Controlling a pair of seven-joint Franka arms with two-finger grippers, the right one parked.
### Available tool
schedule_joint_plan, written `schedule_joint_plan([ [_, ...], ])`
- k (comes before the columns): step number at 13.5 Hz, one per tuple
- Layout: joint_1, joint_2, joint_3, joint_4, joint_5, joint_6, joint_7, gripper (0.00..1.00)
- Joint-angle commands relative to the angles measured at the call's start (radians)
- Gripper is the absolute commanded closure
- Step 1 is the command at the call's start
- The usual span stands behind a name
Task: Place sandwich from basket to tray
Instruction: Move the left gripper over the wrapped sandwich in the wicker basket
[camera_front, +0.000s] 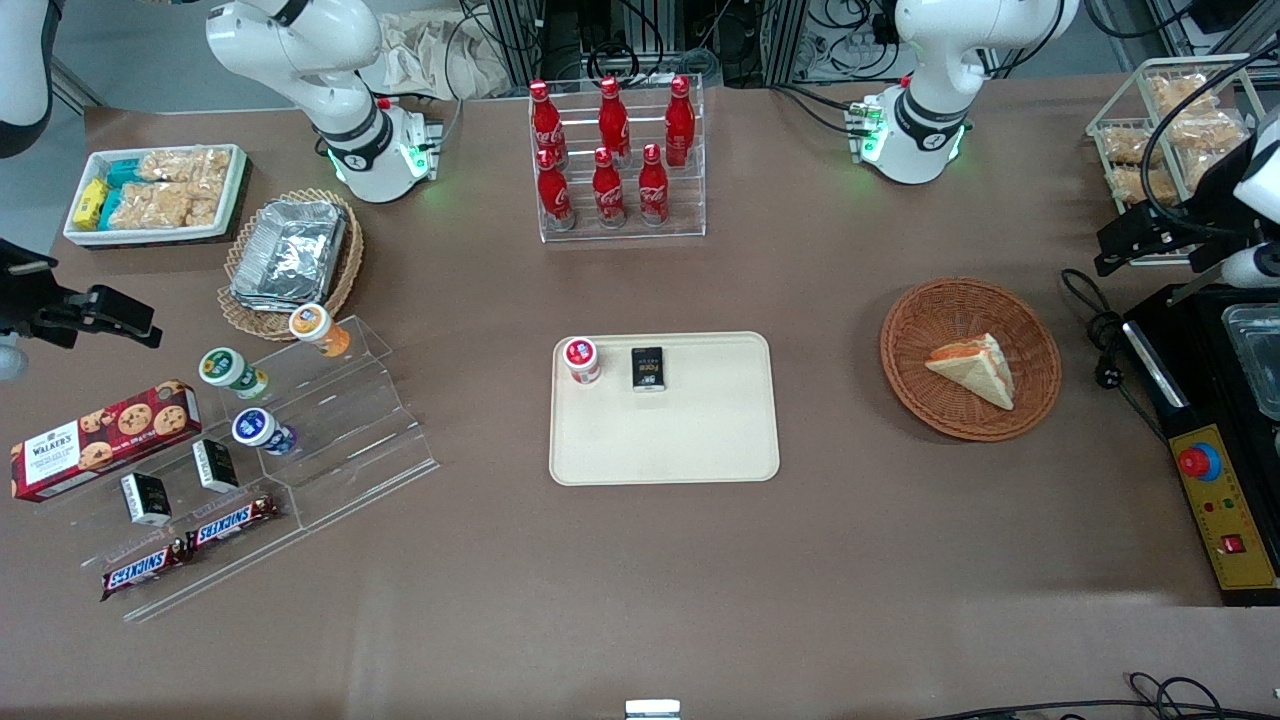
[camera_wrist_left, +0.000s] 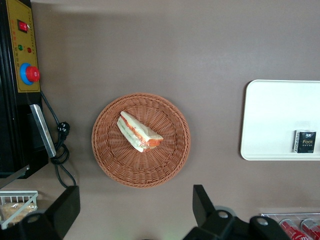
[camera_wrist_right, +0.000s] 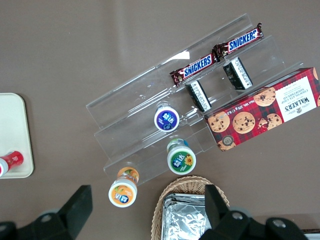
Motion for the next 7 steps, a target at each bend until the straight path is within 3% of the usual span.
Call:
schedule_joint_plan([
  [1, -0.008, 0.013, 0.012, 0.023, 0.014, -0.025, 0.004, 0.00],
  [4, -0.010, 0.021, 0.038, 0.020, 0.011, -0.026, -0.022, 0.00],
  [7, -0.010, 0.042, 0.036, 0.002, 0.011, -0.023, -0.287, 0.00],
])
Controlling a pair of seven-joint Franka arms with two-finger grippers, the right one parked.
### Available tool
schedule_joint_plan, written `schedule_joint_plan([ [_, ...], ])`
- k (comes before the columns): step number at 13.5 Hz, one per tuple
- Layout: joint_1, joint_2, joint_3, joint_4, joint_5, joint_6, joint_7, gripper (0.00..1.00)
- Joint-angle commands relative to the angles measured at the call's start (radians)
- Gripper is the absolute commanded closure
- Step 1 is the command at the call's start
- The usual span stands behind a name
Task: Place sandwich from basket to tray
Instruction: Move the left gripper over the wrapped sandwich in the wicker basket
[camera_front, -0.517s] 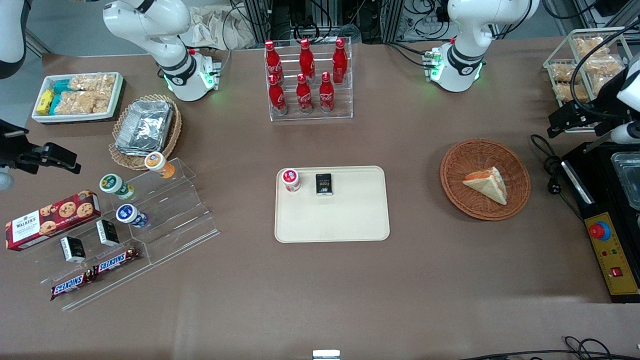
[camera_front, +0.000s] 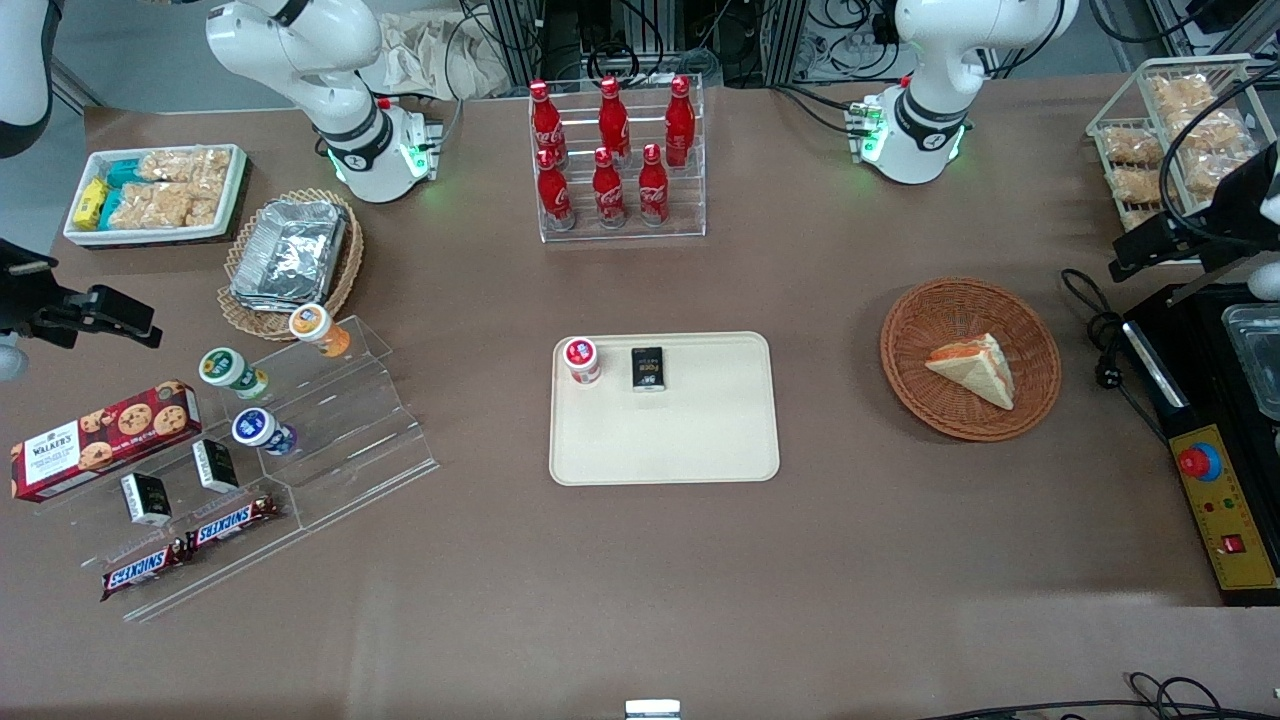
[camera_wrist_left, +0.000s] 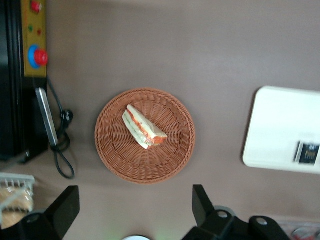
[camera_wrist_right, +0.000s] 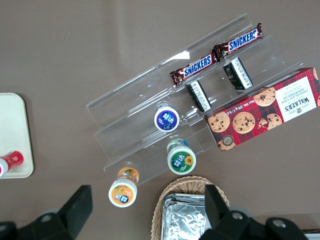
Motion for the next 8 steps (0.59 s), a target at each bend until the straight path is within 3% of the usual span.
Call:
schedule_joint_plan([
  [1, -0.008, 0.025, 0.004, -0.015, 0.008, -0.007, -0.256, 0.00],
  [4, -0.008, 0.007, 0.005, -0.123, 0.014, 0.068, -0.479, 0.00],
  [8, -0.008, -0.063, 0.004, -0.396, 0.017, 0.354, -0.683, 0.00],
])
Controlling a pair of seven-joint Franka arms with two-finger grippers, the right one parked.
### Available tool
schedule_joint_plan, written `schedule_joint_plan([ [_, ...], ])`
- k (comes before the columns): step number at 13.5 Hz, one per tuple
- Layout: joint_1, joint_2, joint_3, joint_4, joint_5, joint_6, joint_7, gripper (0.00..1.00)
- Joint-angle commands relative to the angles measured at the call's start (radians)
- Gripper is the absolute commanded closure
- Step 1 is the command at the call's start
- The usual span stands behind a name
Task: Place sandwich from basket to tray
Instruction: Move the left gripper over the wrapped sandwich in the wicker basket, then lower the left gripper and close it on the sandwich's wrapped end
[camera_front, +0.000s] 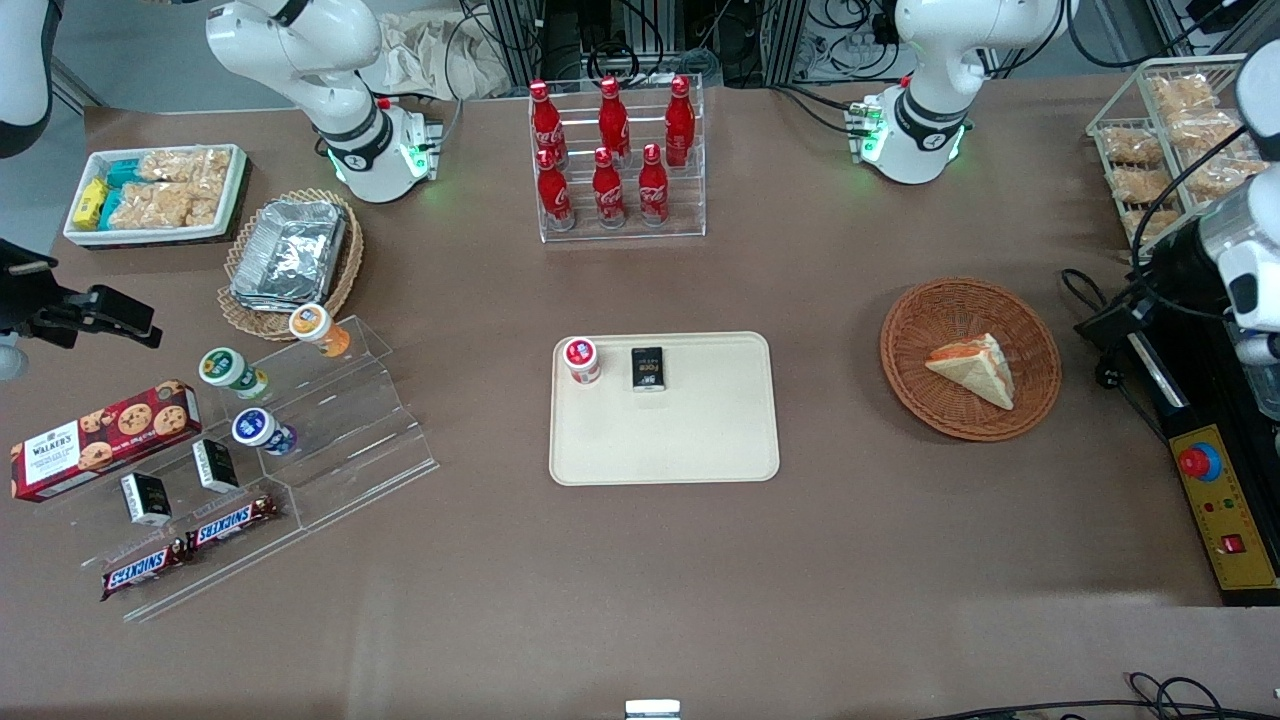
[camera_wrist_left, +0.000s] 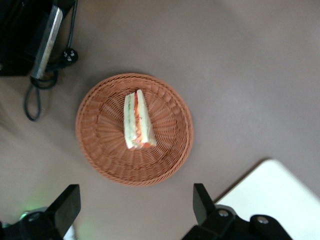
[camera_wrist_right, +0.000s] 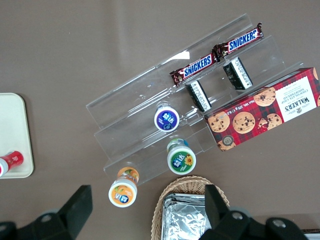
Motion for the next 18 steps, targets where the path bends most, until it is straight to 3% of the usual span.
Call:
schedule_joint_plan([
  [1, -0.009, -0.078, 0.000, -0.218, 0.024, 0.187, -0.149, 0.00],
  [4, -0.014, -0.055, -0.004, -0.355, 0.025, 0.372, -0.344, 0.00],
  [6, -0.019, -0.008, -0.006, -0.370, 0.025, 0.411, -0.397, 0.00],
  [18, -0.043, 0.133, -0.007, -0.422, 0.025, 0.526, -0.418, 0.00],
])
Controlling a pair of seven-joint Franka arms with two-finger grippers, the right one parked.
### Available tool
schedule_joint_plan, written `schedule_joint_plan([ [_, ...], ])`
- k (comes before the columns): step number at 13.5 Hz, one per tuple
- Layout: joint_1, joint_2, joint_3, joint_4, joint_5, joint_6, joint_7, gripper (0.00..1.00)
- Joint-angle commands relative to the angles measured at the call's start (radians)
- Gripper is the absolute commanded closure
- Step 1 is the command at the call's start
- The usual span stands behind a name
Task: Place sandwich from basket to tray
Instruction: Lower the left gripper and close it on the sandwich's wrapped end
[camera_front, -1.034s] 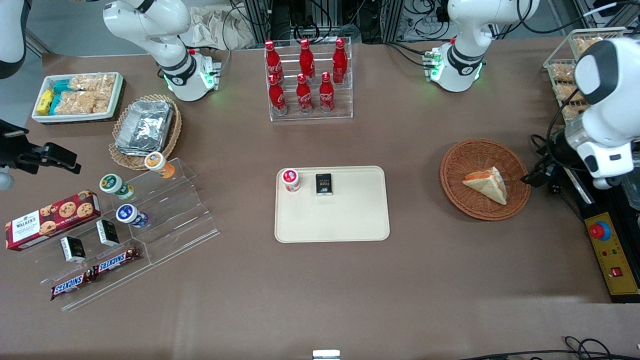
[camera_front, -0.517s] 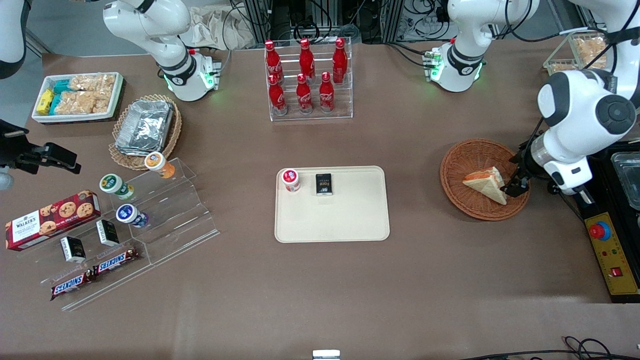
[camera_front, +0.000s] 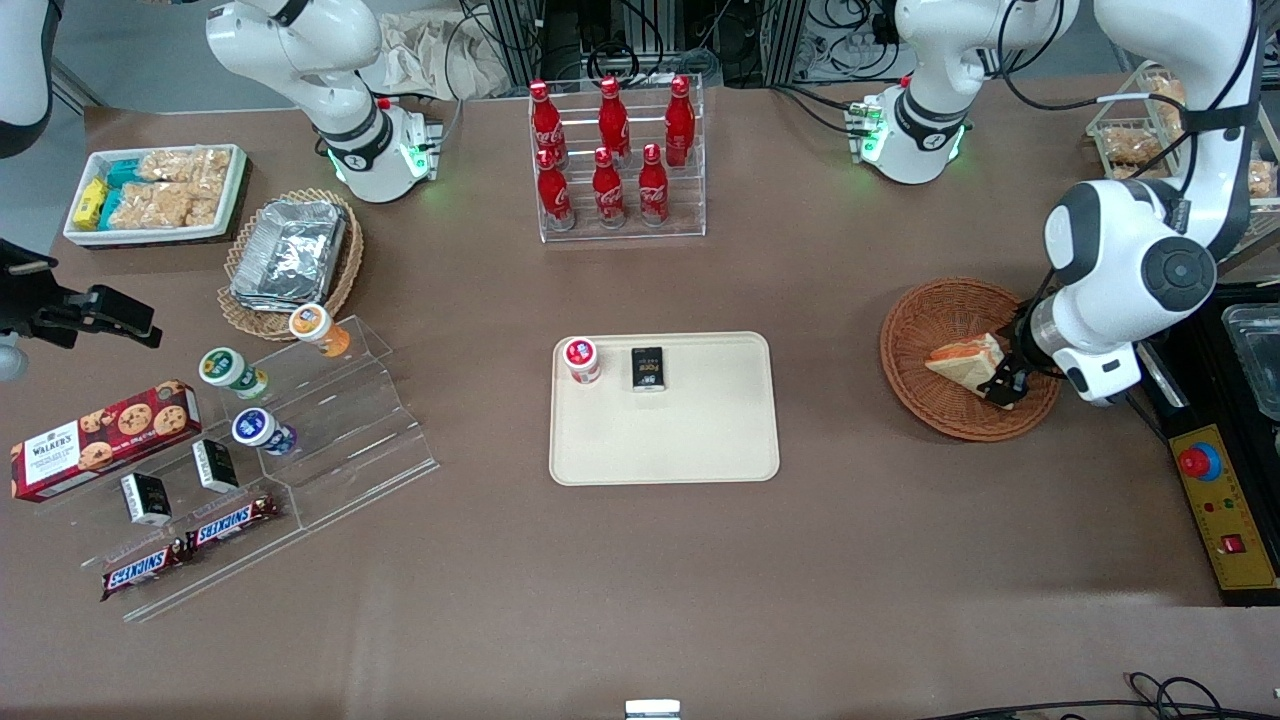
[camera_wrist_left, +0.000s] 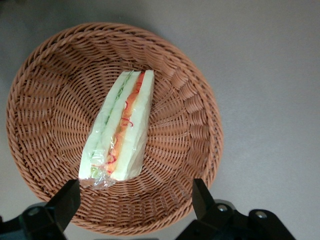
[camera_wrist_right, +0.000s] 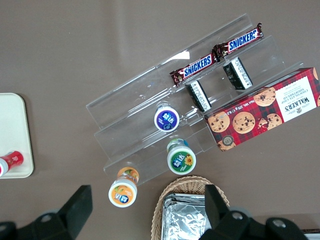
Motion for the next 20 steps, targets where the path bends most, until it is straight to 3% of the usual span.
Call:
schedule_joint_plan([
  [1, -0.010, -0.005, 0.003, -0.043, 0.020, 0.051, -0.037, 0.00],
  [18, 0.013, 0.055, 0.009, -0.098, 0.021, 0.166, -0.037, 0.00],
  [19, 0.013, 0.056, 0.009, -0.097, 0.021, 0.166, -0.037, 0.02],
  [20, 0.013, 0.061, 0.009, -0.094, 0.017, 0.166, -0.041, 0.22],
])
